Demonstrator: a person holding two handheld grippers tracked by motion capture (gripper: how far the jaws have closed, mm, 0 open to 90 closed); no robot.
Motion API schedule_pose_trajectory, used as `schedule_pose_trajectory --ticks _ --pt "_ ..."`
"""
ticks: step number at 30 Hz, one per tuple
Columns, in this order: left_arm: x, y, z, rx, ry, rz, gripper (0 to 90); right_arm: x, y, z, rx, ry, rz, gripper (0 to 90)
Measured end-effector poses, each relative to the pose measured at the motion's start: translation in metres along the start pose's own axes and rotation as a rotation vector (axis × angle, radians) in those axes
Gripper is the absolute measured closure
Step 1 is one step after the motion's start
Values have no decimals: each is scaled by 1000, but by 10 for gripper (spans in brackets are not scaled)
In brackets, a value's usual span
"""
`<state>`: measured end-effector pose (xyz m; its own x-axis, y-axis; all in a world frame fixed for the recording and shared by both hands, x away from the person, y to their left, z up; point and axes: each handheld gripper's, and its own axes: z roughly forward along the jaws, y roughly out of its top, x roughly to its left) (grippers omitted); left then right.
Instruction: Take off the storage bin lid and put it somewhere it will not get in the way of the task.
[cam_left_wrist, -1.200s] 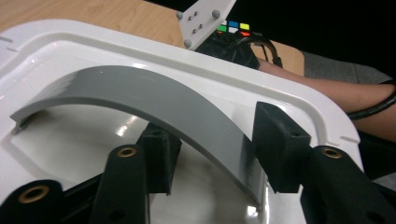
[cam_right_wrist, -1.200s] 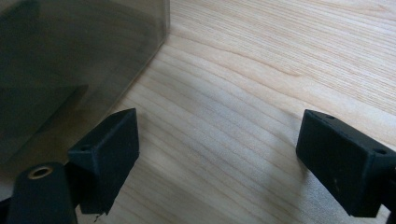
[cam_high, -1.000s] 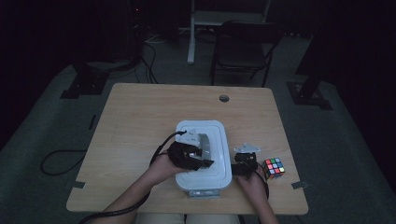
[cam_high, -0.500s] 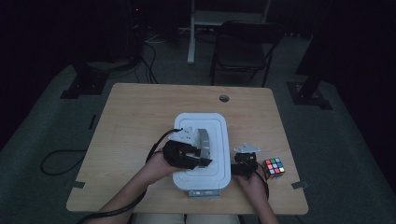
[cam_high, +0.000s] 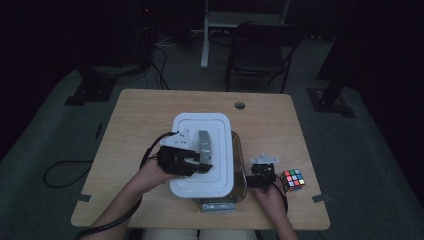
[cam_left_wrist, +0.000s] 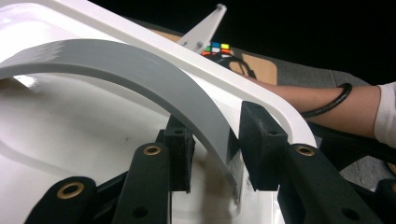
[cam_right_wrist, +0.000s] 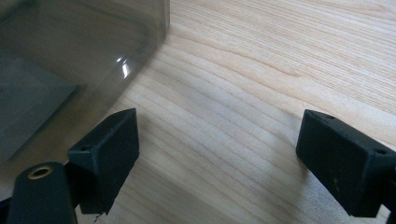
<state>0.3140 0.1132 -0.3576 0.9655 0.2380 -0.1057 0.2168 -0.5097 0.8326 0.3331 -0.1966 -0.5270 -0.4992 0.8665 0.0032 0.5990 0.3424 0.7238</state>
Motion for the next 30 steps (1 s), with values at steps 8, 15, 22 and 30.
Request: schedule_pose_trajectory --ticks 8,15,22,30 --pt "17 -18 -25 -38 0 -35 668 0 0 0 0 0 -1 130" --pt "27 -38 -50 -73 15 -34 668 0 0 0 0 0 0 130" --pt "36 -60 -73 -84 62 -67 668 0 0 0 1 0 1 130" --pt "51 -85 -95 -96 71 -89 668 0 0 0 0 0 1 130"
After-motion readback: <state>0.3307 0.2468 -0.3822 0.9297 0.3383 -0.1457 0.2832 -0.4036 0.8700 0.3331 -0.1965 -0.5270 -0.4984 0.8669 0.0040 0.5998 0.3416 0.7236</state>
